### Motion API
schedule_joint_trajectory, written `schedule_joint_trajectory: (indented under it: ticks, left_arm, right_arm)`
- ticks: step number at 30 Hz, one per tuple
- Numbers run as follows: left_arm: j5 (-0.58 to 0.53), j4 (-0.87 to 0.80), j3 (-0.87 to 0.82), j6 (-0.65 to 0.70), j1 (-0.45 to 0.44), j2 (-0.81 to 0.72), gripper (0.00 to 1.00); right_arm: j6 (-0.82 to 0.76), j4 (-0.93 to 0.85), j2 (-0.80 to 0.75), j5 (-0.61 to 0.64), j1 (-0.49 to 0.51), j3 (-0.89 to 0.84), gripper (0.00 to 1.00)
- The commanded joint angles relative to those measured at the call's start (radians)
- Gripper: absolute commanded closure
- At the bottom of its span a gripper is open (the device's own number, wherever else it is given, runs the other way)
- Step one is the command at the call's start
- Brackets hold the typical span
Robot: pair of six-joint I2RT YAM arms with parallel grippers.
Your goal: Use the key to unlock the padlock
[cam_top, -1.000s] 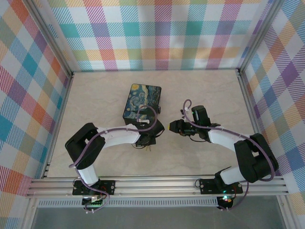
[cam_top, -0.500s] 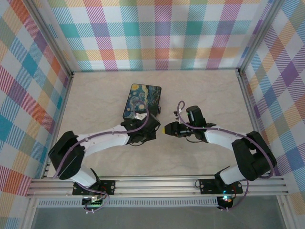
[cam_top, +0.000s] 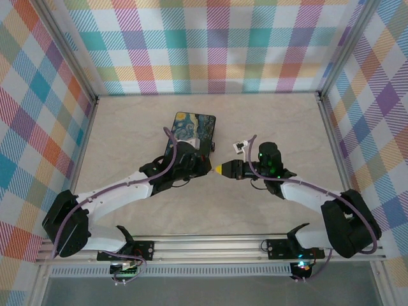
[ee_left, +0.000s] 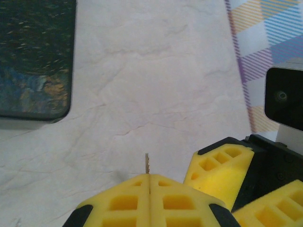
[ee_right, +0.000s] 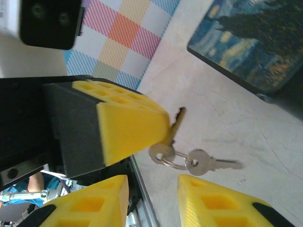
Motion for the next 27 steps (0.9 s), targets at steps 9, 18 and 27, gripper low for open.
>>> schedule_joint_trajectory:
  ticks: [9,18,27]
  left_arm:
    - [0.155,0.168,-0.03,-0.027,0.024,-0.033,1.0]
    - [0.191,0.212,-0.037,-0.056,0.035,-0.039,1.0]
    - [0.216,0.248,-0.052,-0.079,0.04,-0.041,1.0]
  right_arm:
    - [-0.079,0.02,-0.045,-0.022,0.0,-0.006,0.66]
    - [-0.072,0.063,-0.02,-0.011,-0.001,-0.007,0.65]
    - [-0.041,0.146,-0.024,-0.012,-0.003,-0.022,0.77]
